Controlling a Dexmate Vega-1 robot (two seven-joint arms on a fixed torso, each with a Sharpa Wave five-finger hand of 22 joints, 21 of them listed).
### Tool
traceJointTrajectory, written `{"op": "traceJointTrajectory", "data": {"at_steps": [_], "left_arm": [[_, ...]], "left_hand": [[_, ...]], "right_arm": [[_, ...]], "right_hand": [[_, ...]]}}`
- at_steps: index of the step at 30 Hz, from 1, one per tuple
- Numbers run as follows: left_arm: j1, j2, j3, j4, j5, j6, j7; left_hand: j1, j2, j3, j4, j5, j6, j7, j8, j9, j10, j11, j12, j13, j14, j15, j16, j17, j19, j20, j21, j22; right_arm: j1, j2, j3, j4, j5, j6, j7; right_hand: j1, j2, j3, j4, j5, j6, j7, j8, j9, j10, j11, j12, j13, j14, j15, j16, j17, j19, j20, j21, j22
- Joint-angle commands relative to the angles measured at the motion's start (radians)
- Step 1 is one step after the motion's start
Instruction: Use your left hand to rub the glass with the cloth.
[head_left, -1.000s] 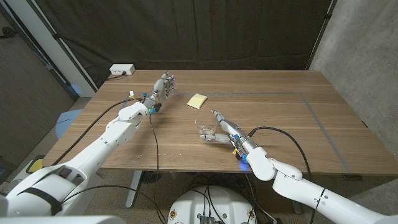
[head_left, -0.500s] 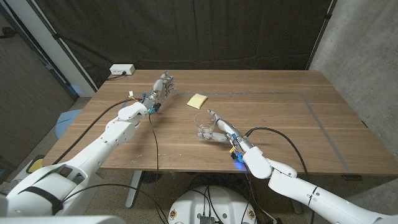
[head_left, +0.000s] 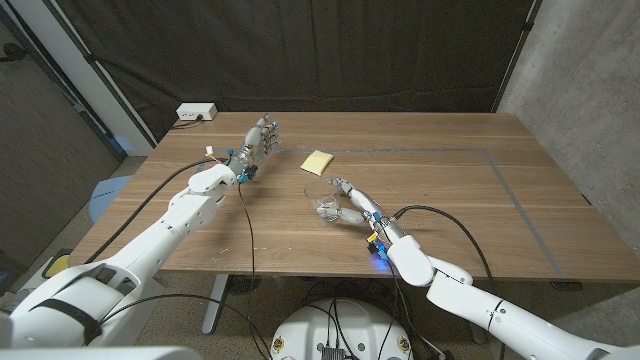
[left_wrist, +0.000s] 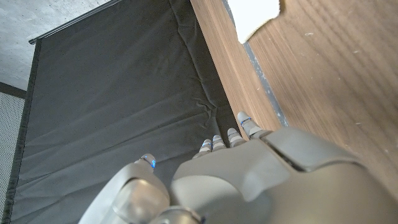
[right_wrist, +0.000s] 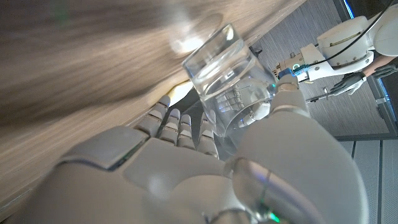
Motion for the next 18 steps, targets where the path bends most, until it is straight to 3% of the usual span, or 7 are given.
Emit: {"op": "traceJointTrajectory", "data": {"at_steps": [1, 4, 6, 8, 10, 11, 18], "left_arm": [[-0.004, -0.001, -0.003, 0.007, -0.002, -0.006, -0.005], [-0.004, -0.002, -0.004, 0.008, -0.002, -0.007, -0.005], [-0.004, -0.001, -0.004, 0.007, -0.001, -0.005, -0.005], [-0.004, 0.000, -0.004, 0.005, -0.001, -0.004, -0.004], [-0.004, 0.000, -0.005, 0.005, -0.001, -0.004, -0.002], [-0.005, 0.000, -0.005, 0.005, -0.001, -0.004, -0.003], [-0.009, 0.000, -0.003, 0.004, 0.001, 0.000, -0.002]], "left_hand": [[0.003, 0.085, -0.005, -0.002, 0.006, -0.221, -0.003, -0.002, 0.005, -0.189, -0.002, 0.001, 0.003, -0.216, -0.019, 0.003, 0.003, -0.143, -0.043, -0.001, 0.005], [0.003, 0.083, -0.007, -0.003, 0.006, -0.221, -0.002, -0.002, 0.005, -0.189, -0.003, 0.001, 0.003, -0.217, -0.019, 0.003, 0.003, -0.143, -0.044, -0.002, 0.005], [0.003, 0.083, -0.008, -0.003, 0.006, -0.221, -0.003, -0.002, 0.005, -0.189, -0.003, 0.001, 0.003, -0.216, -0.019, 0.003, 0.003, -0.143, -0.044, -0.002, 0.005], [0.003, 0.082, -0.008, -0.003, 0.006, -0.222, -0.003, -0.002, 0.005, -0.190, -0.002, 0.001, 0.003, -0.217, -0.019, 0.003, 0.003, -0.143, -0.044, -0.003, 0.005], [0.004, 0.081, -0.009, -0.003, 0.006, -0.222, -0.002, -0.002, 0.005, -0.189, -0.002, 0.001, 0.003, -0.217, -0.019, 0.003, 0.003, -0.143, -0.043, -0.003, 0.005], [0.004, 0.081, -0.010, -0.003, 0.006, -0.222, -0.003, -0.002, 0.005, -0.189, -0.002, 0.001, 0.003, -0.217, -0.019, 0.003, 0.003, -0.143, -0.043, -0.003, 0.005], [0.004, 0.080, -0.012, -0.004, 0.007, -0.222, -0.002, -0.002, 0.005, -0.189, -0.002, 0.001, 0.003, -0.216, -0.018, 0.003, 0.003, -0.141, -0.041, -0.005, 0.005]], "right_arm": [[0.000, 0.026, 0.007, 0.028, 0.013, 0.029, -0.021], [0.000, 0.032, 0.010, 0.035, 0.026, 0.035, -0.019], [0.002, 0.031, 0.010, 0.034, 0.037, 0.028, -0.003], [0.009, 0.024, 0.006, 0.030, 0.047, 0.019, 0.028], [0.013, 0.016, 0.002, 0.015, 0.039, -0.008, 0.048], [0.015, 0.014, 0.001, 0.011, 0.040, -0.016, 0.056], [0.017, -0.004, 0.001, -0.013, 0.031, -0.063, 0.085]], "right_hand": [[0.016, 0.019, 0.022, 0.003, -0.011, 0.267, -0.175, 0.019, 0.002, 0.052, -0.048, 0.017, -0.002, 0.037, -0.013, 0.013, 0.001, 0.025, 0.009, 0.012, 0.003], [0.035, 0.020, 0.032, -0.004, -0.019, 0.271, -0.170, 0.007, 0.003, 0.111, -0.045, 0.033, -0.004, 0.095, -0.038, 0.026, 0.000, 0.073, 0.017, 0.027, 0.003], [0.043, 0.021, 0.037, -0.005, -0.025, 0.278, -0.150, 0.002, 0.005, 0.154, -0.040, 0.045, -0.004, 0.149, -0.060, 0.038, 0.001, 0.104, 0.022, 0.037, 0.003], [0.039, 0.007, 0.037, 0.003, -0.037, 0.042, -0.106, -0.112, 0.007, 0.159, -0.041, 0.028, -0.003, 0.177, -0.057, 0.023, 0.003, 0.114, 0.030, 0.034, 0.004], [0.007, -0.022, 0.017, 0.014, -0.040, -0.071, -0.060, -0.170, 0.008, 0.126, -0.012, 0.005, -0.001, 0.147, -0.041, 0.005, 0.004, 0.097, 0.038, 0.022, 0.004], [-0.011, -0.037, 0.005, 0.020, -0.036, -0.099, -0.047, -0.183, 0.009, 0.096, -0.005, -0.009, 0.000, 0.135, -0.037, 0.001, 0.005, 0.083, 0.038, 0.015, 0.005], [-0.044, -0.073, -0.023, 0.028, -0.009, -0.216, -0.011, -0.213, 0.014, -0.023, 0.028, -0.060, 0.004, 0.040, -0.001, -0.012, 0.007, 0.022, 0.030, -0.011, 0.007]]}}
